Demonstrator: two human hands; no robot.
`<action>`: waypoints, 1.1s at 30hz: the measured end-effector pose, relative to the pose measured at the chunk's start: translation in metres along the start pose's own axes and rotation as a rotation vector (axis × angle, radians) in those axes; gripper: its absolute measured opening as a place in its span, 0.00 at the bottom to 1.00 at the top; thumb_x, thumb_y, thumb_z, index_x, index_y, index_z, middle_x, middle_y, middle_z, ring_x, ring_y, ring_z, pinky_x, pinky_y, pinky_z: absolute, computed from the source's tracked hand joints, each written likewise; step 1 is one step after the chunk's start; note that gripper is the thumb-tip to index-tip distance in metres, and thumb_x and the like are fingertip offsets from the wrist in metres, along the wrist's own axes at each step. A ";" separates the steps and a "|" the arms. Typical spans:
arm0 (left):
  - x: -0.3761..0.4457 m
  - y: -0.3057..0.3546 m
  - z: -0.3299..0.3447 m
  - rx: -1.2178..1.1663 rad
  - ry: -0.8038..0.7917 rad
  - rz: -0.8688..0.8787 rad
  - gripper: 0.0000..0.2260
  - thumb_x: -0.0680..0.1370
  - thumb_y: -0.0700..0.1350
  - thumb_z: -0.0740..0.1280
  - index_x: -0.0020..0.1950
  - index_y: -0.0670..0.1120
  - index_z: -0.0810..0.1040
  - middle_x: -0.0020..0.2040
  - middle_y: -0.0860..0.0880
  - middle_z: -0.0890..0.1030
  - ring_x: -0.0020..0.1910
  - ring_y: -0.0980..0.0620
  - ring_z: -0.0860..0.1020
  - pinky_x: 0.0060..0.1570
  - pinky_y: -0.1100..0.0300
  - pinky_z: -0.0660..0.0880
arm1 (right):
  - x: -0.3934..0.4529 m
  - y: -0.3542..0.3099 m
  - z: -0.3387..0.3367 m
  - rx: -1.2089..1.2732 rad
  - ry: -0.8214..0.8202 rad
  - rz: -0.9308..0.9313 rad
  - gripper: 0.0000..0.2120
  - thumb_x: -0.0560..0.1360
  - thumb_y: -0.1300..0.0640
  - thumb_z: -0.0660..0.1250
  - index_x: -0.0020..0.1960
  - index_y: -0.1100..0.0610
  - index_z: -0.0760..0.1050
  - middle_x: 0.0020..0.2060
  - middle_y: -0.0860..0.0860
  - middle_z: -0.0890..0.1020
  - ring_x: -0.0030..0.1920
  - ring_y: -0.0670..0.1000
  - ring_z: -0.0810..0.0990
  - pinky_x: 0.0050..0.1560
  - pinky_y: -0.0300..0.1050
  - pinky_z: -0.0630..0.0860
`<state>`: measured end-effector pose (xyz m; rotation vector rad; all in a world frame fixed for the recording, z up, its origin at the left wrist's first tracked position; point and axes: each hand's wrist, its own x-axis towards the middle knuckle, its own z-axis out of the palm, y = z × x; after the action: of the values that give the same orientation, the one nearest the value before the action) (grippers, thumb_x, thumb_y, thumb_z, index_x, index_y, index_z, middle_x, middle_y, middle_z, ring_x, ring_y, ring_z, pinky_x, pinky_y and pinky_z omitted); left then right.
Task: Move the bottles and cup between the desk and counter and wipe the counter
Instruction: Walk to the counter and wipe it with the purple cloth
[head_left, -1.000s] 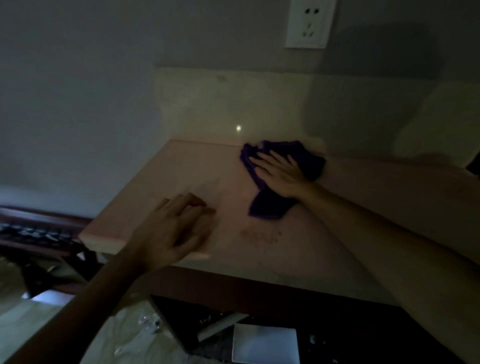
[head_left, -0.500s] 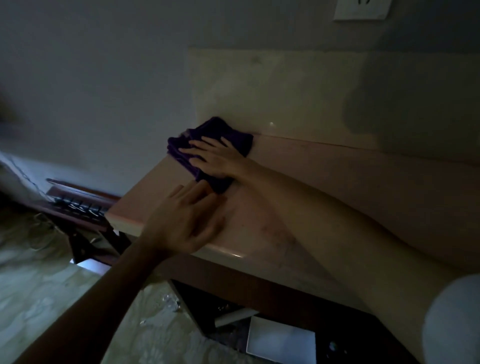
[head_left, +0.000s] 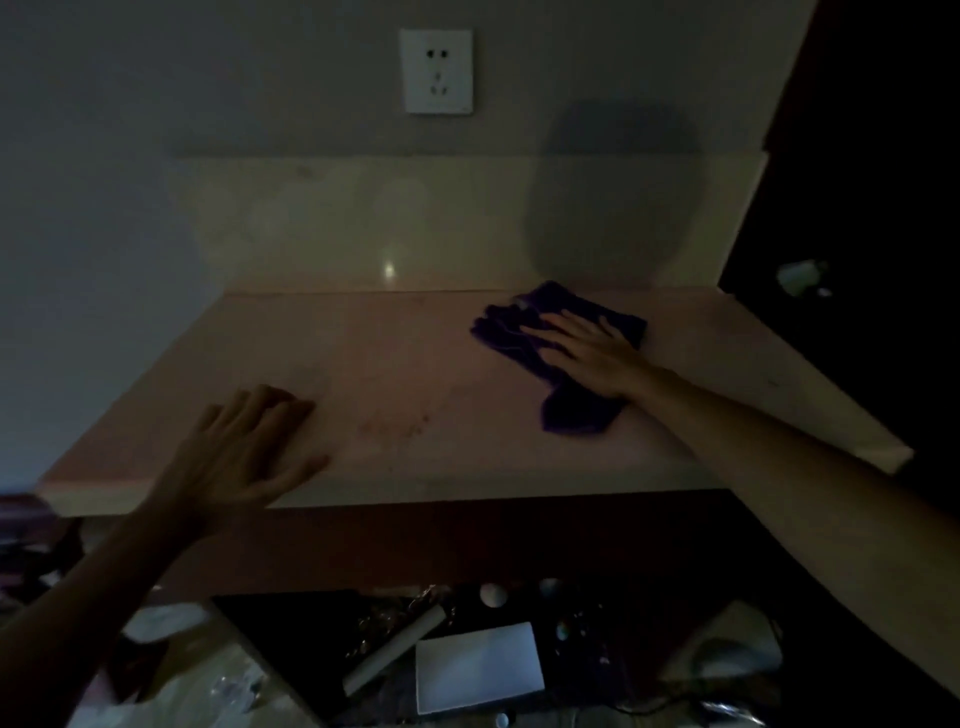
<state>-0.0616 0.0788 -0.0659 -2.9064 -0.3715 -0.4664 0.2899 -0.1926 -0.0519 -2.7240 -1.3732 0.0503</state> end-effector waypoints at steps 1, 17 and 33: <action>0.003 0.003 0.000 0.014 -0.009 0.019 0.34 0.75 0.70 0.50 0.67 0.48 0.75 0.61 0.47 0.75 0.55 0.43 0.76 0.49 0.50 0.69 | -0.019 0.026 -0.002 0.018 0.001 0.068 0.22 0.82 0.41 0.45 0.76 0.35 0.50 0.78 0.40 0.51 0.79 0.45 0.46 0.76 0.58 0.42; 0.009 0.004 0.009 0.033 0.027 0.037 0.36 0.75 0.72 0.49 0.68 0.49 0.75 0.62 0.46 0.75 0.57 0.42 0.75 0.52 0.49 0.70 | -0.135 0.109 -0.002 0.036 0.036 0.681 0.26 0.77 0.32 0.41 0.75 0.32 0.45 0.78 0.38 0.47 0.79 0.48 0.43 0.73 0.68 0.39; -0.018 -0.037 -0.006 -0.631 0.296 -0.089 0.09 0.81 0.51 0.62 0.51 0.47 0.76 0.49 0.51 0.74 0.50 0.50 0.74 0.49 0.51 0.73 | 0.001 -0.236 0.029 0.079 0.044 0.047 0.26 0.80 0.40 0.38 0.78 0.40 0.46 0.79 0.42 0.47 0.79 0.52 0.42 0.73 0.69 0.37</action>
<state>-0.0896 0.1088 -0.0612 -3.3324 -0.3598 -1.2050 0.0994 -0.0503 -0.0583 -2.6756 -1.2678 0.0470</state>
